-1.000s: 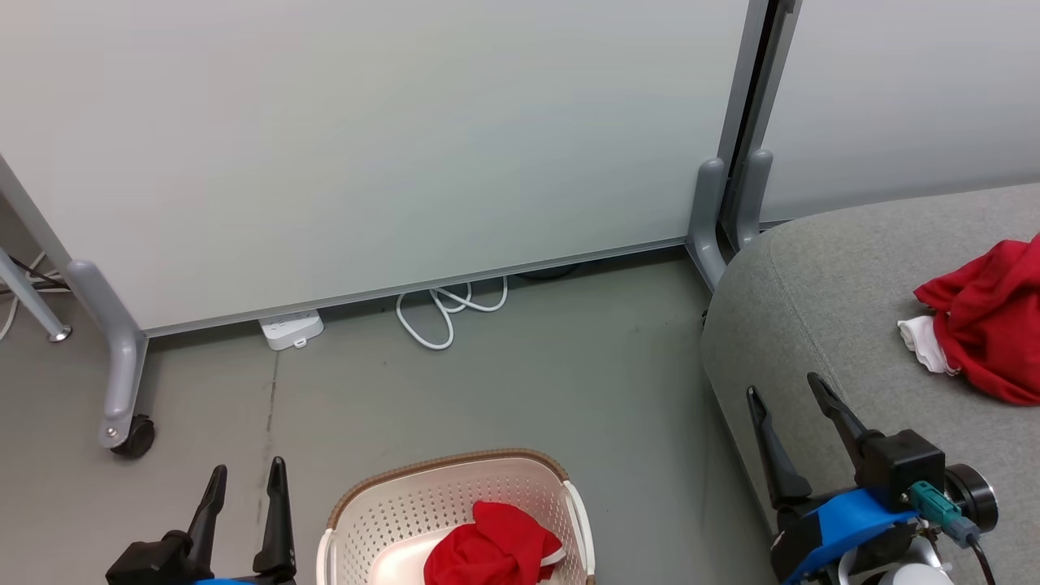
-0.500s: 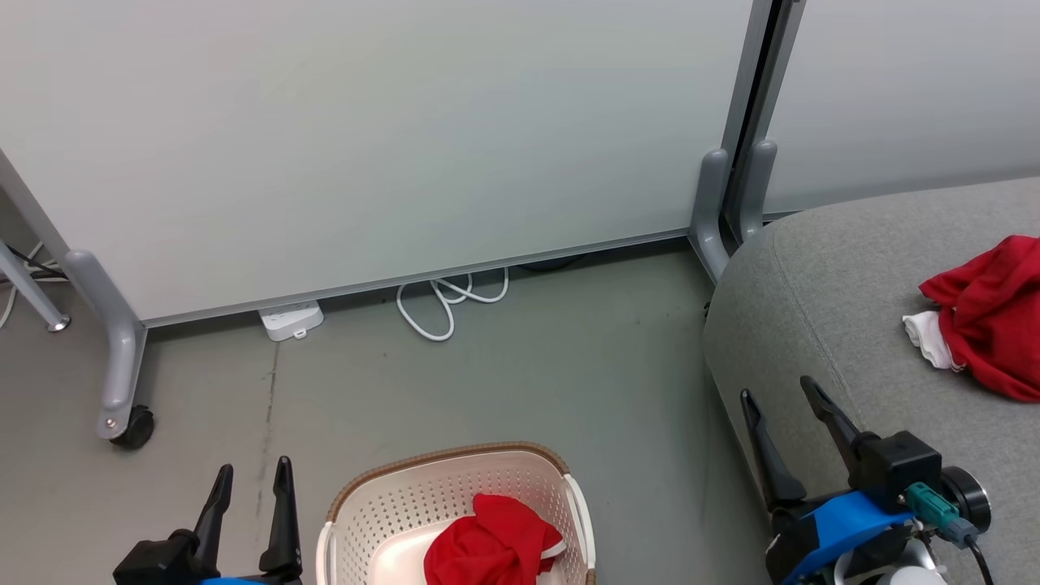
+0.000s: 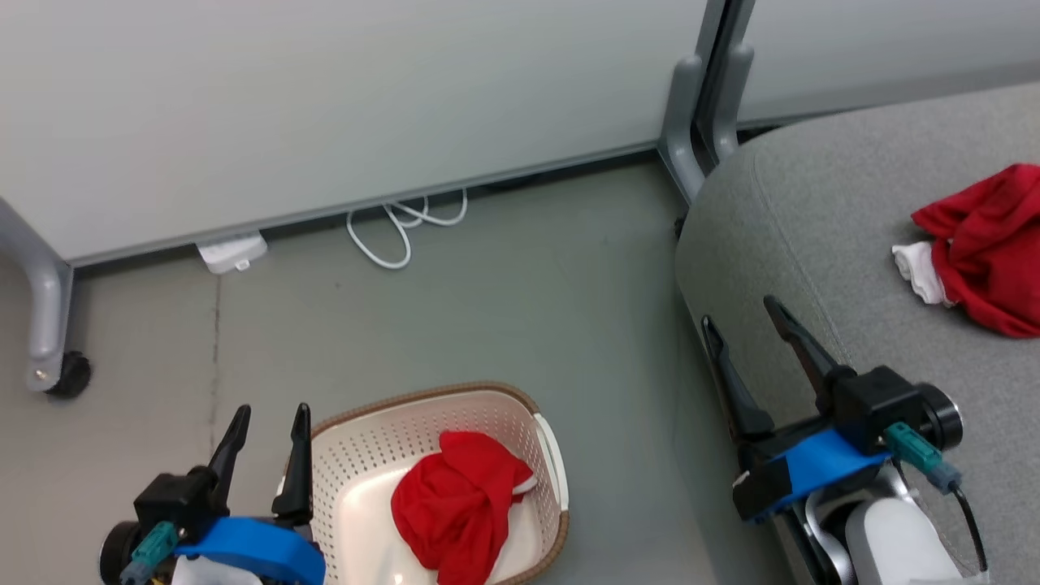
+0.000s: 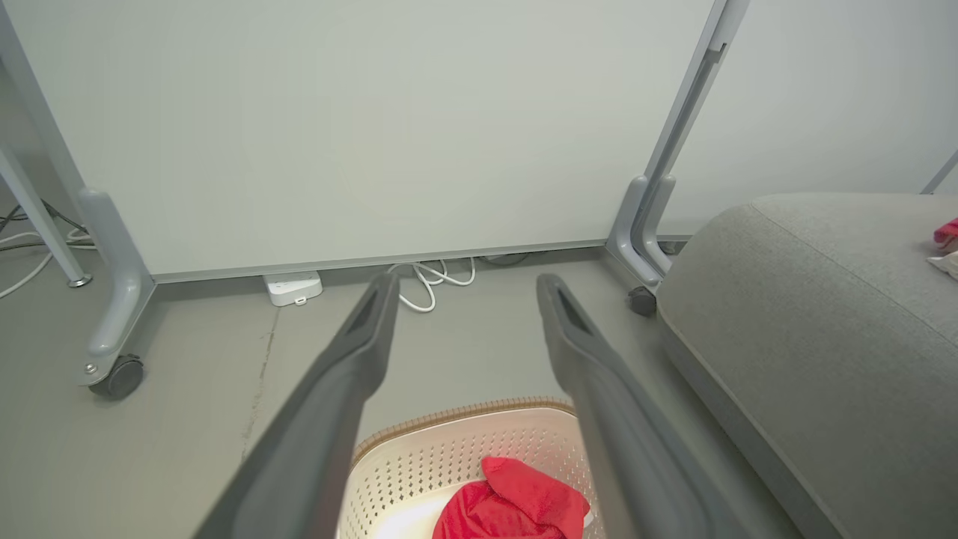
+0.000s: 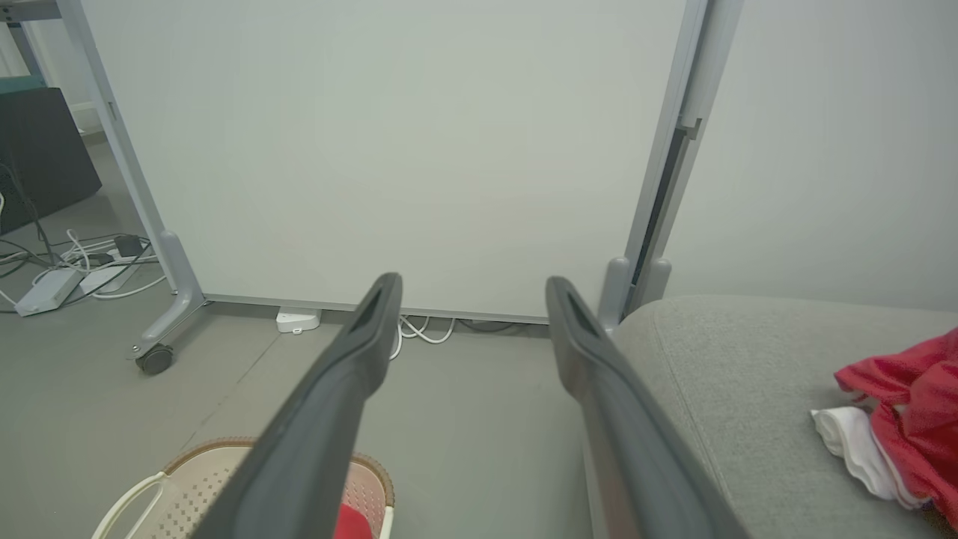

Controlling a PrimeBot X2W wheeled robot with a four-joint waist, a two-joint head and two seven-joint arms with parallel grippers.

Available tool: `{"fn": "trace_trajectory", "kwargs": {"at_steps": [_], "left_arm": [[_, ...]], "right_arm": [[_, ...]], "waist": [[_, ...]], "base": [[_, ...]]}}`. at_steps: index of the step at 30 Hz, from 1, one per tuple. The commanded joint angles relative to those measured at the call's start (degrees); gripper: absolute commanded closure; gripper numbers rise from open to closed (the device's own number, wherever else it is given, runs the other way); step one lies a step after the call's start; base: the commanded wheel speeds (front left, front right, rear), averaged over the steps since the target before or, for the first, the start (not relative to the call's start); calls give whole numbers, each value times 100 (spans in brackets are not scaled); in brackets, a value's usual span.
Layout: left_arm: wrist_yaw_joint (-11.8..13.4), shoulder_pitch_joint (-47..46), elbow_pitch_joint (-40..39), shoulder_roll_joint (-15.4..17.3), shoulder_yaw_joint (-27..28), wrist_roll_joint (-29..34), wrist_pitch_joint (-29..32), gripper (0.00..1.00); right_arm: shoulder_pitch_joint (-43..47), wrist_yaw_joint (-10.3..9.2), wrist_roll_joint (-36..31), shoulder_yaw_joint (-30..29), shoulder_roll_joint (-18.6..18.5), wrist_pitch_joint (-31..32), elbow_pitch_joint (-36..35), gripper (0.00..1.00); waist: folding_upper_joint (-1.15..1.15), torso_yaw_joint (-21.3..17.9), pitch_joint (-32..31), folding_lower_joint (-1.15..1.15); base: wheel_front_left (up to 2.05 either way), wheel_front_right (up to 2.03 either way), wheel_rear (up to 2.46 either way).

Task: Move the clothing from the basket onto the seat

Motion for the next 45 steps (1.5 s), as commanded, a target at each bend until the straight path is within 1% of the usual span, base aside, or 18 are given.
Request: {"fn": "trace_trajectory", "kwargs": {"at_steps": [1, 11, 16, 20, 23, 27, 35, 39, 45], "left_arm": [[-7, -218, 71, 83, -83, -15, -15, 0], [-7, -1679, 1160, 558, -993, -278, 128, 0], [-7, -2247, 1717, 767, -1440, -517, 398, 0], [-7, -2623, 1983, 930, -1986, -753, 718, 0], [-7, -2888, 2141, 1110, -2329, -903, 930, 0], [-7, -3193, 2344, 1311, -2770, -959, 1208, 0], [-6, -3736, 2688, 1862, -3219, -759, 1418, 0], [-6, -3841, 2663, 1934, -3524, -832, 1561, 0], [-6, -3940, 2494, 2087, -4029, -1204, 1870, 0]], "right_arm": [[-179, 1, -21, 34, 8, -37, -52, 0], [-1395, 1, 81, 207, 10, -276, -327, 0], [-1891, 1, 201, 359, 9, -452, -362, 0], [-2139, 1, 302, 482, 10, -558, -359, 0], [-2266, 1, 408, 574, 10, -640, -298, 0], [-2372, 1, 570, 695, 10, -768, -213, 0], [-2607, 1, 885, 1027, 10, -947, -168, 0], [-2599, 1, 955, 1063, 10, -979, -142, 0], [-2533, 1, 1064, 1129, 10, -997, -118, 0]], "waist": [[0, -261, 605, 0], [0, -793, 2366, 0], [0, -1055, 3087, 0], [0, -1197, 3593, 0], [0, -1280, 3902, 0], [0, -1418, 4235, 0], [0, -1756, 4715, 0], [0, -1785, 4760, 0], [0, -1817, 4777, 0]], "base": [[0, 0, 0], [0, 0, 0], [0, 0, 0], [0, 0, 0], [0, 0, 0], [0, 0, 0], [0, 0, 0], [0, 0, 0], [0, 0, 0]]}}
